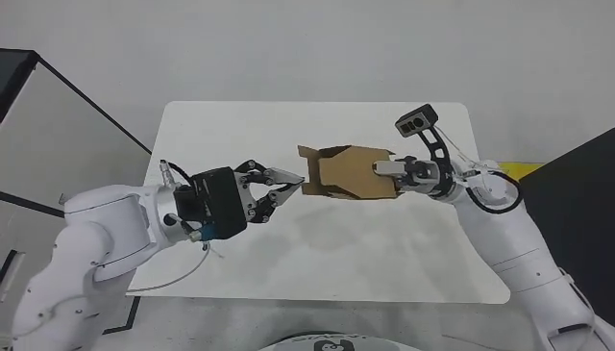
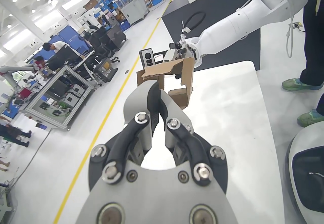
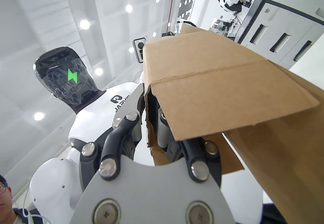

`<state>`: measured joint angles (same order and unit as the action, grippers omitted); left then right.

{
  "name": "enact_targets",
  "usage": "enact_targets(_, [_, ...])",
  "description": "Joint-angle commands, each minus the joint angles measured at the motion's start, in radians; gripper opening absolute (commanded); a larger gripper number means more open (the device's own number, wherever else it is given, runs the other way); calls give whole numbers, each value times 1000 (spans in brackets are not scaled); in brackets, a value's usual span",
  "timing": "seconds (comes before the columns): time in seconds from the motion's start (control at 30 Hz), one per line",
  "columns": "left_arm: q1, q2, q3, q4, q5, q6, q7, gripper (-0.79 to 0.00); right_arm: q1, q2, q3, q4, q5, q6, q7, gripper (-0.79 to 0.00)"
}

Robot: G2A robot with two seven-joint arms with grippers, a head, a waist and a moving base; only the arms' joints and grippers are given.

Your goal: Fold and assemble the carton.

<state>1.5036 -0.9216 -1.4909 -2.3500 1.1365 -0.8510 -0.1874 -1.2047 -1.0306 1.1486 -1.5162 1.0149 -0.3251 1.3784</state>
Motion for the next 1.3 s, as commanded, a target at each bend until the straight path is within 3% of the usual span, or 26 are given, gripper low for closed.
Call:
enact_targets(0.0, [-5,0,10,0,-14,10,-17,-785,-3,0,4,-5,-27,-2,-6,-785])
enact_targets(0.27, [-26,-1,50,3,-41,41,-92,-785,-17,-2,20,-23,-50,-2,-10,-785])
enact_targets(0.8, [-83,-5,114,0,-68,54,-101,-785,-29,-3,27,-63,-205,29,-69,-785])
enact_targets(1.27, [-206,-22,295,0,-18,78,-183,-785,-47,-5,32,-90,-235,39,-83,-785])
